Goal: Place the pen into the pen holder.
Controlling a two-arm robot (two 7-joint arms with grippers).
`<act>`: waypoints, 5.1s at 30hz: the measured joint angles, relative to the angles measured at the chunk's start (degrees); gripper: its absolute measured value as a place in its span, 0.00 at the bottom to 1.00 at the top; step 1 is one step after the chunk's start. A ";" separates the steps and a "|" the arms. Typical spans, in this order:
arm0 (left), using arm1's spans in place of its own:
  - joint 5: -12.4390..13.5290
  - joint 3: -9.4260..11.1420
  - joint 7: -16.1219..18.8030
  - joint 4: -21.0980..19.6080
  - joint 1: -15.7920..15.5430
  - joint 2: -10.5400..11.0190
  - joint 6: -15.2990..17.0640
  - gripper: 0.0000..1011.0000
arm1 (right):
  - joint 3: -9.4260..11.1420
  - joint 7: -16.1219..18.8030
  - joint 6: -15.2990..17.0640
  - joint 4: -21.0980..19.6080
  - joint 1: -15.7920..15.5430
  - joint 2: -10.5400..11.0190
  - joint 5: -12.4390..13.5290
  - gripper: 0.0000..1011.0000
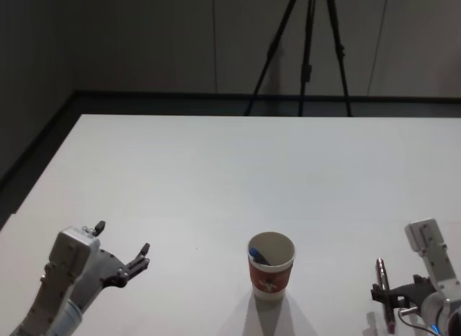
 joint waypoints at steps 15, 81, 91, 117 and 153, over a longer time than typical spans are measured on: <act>0.00 0.00 0.00 0.00 0.00 0.00 0.00 0.99 | 0.35 0.73 -0.16 2.20 1.23 -1.17 -2.08 0.99; 0.00 0.00 0.00 0.00 0.00 0.00 0.00 0.99 | 1.68 2.19 -0.03 6.04 2.43 -3.06 -4.76 0.99; 0.00 0.00 0.00 0.00 0.00 0.00 0.00 0.99 | 1.64 2.21 -0.02 5.96 2.38 -3.04 -4.73 0.96; 0.00 0.00 0.00 0.00 0.00 0.00 0.00 0.99 | 1.65 2.13 0.12 5.89 2.31 -3.04 -4.71 0.20; 0.00 0.00 0.00 0.00 -0.01 0.00 0.00 0.99 | 0.99 3.30 -3.02 0.88 -0.45 -1.33 -4.87 0.17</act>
